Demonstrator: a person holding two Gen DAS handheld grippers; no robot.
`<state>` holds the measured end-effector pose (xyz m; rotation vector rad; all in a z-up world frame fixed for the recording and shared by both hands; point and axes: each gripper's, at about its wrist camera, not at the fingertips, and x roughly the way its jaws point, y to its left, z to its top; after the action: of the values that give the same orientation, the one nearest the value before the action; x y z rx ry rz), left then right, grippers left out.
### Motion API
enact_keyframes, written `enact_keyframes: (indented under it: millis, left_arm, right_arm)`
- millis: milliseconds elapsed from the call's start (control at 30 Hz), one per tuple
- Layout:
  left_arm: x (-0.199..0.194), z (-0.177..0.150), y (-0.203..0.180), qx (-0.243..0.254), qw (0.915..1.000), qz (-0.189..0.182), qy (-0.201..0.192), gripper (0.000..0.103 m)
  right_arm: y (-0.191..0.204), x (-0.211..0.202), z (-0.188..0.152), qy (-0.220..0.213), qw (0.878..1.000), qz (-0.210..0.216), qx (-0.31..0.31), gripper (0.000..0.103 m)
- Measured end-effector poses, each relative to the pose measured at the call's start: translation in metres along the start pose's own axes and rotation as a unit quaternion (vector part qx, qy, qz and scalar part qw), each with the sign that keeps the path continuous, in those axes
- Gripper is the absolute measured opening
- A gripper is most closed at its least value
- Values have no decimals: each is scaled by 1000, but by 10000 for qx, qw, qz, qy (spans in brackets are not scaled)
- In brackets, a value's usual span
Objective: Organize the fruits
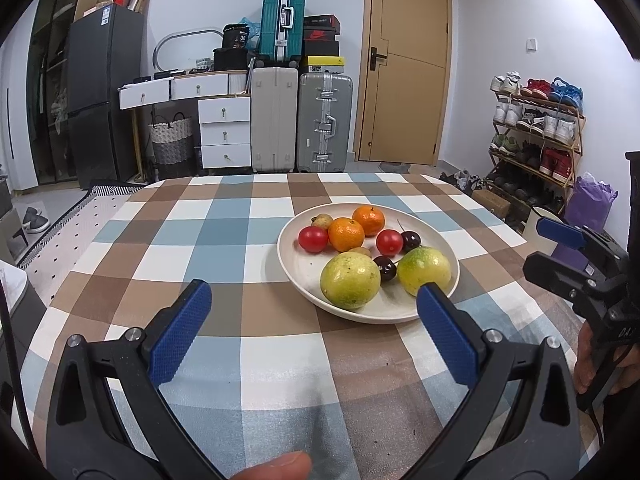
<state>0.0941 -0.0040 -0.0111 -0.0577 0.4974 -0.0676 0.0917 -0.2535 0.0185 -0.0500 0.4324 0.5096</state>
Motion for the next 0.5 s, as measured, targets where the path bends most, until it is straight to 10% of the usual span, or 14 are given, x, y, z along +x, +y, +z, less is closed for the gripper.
enact_keyframes:
  millis: [500]
  left_arm:
    - [0,0,0,0,10000,-2,-1,102]
  right_arm:
    - [1,-2,-1,-8,10000,0,7,103]
